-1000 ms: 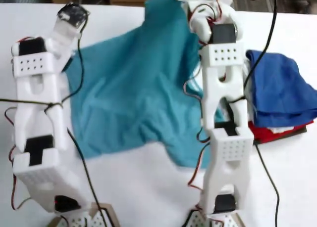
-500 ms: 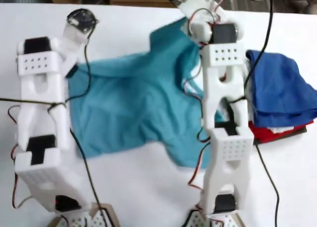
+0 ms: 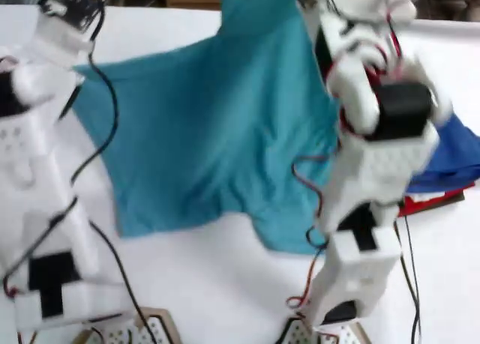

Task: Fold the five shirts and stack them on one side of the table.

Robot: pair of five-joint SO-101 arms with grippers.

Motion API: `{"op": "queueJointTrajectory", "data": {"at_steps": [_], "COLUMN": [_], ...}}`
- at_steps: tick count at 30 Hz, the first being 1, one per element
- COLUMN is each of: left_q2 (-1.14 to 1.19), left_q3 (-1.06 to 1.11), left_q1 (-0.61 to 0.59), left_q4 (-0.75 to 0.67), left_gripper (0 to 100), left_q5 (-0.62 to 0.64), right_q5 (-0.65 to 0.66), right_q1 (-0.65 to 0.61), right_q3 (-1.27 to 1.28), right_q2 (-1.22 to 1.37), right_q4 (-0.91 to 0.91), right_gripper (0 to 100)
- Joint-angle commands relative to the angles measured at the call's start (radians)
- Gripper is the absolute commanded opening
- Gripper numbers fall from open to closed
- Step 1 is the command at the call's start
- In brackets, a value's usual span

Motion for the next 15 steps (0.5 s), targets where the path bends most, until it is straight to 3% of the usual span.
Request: {"op": "queueJointTrajectory", "data": {"at_steps": [1, 11, 15], "left_q2": [-0.221, -0.56, -0.649], "left_q3": [-0.035, 0.125, 0.165], "left_q1": [-0.044, -0.104, -0.169], "left_q4": [0.035, 0.046, 0.046], "left_gripper": [2, 2, 2], "left_q5": [-0.002, 0.003, 0.0], "right_q5": [-0.006, -0.012, -0.126], "right_q1": [-0.045, -0.061, -0.061], "right_q3": [-0.04, -0.034, -0.034], "right_q2": [-0.183, -0.387, -0.438], "right_q4": [0.021, 0.019, 0.047], "right_gripper": [1.9, 1.9, 1.9]}}
